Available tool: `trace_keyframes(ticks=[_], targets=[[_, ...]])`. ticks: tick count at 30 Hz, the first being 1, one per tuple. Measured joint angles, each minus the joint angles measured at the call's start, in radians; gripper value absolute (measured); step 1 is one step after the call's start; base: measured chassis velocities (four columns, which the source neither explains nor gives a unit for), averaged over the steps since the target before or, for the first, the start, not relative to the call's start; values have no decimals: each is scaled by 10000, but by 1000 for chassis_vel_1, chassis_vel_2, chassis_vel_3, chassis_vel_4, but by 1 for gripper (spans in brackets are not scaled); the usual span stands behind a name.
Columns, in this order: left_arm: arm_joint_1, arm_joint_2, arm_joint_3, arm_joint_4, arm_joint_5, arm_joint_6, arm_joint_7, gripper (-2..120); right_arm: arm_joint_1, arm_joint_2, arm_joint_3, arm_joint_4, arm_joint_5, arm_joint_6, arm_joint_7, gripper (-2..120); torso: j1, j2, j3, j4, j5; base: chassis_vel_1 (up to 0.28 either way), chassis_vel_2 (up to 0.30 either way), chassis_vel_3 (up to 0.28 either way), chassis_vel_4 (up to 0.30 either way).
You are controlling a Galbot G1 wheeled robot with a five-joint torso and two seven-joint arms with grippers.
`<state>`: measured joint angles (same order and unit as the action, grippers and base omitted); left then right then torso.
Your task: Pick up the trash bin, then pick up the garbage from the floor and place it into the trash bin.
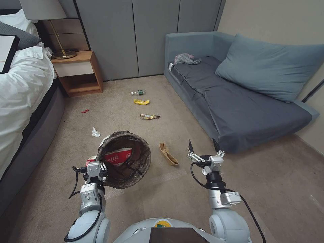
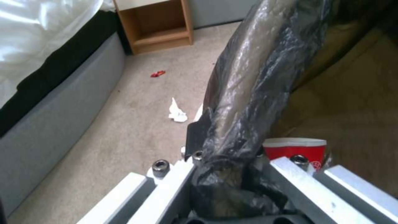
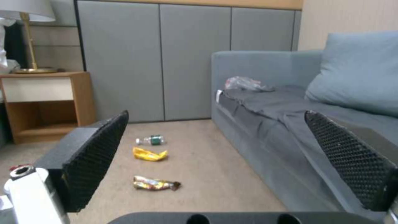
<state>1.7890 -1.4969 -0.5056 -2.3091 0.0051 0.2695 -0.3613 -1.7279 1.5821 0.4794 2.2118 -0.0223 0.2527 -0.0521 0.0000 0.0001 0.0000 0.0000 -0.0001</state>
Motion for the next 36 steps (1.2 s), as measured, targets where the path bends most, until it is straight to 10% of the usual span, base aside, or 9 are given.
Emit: trace_keyframes(ticks=[15,36], targets=[[-179,84,-283,103,-22,38,-4,0,1818,-1386,-207,-984,2,42,-335,100,1,0,0,2,2,-52,58,61,-57],[197,-271,-417,-70,372,-45,-31,0,4874,-2846,-2769,-4872,2839,-3258,400,100,1,0,1,1,1,0,0,0,0]])
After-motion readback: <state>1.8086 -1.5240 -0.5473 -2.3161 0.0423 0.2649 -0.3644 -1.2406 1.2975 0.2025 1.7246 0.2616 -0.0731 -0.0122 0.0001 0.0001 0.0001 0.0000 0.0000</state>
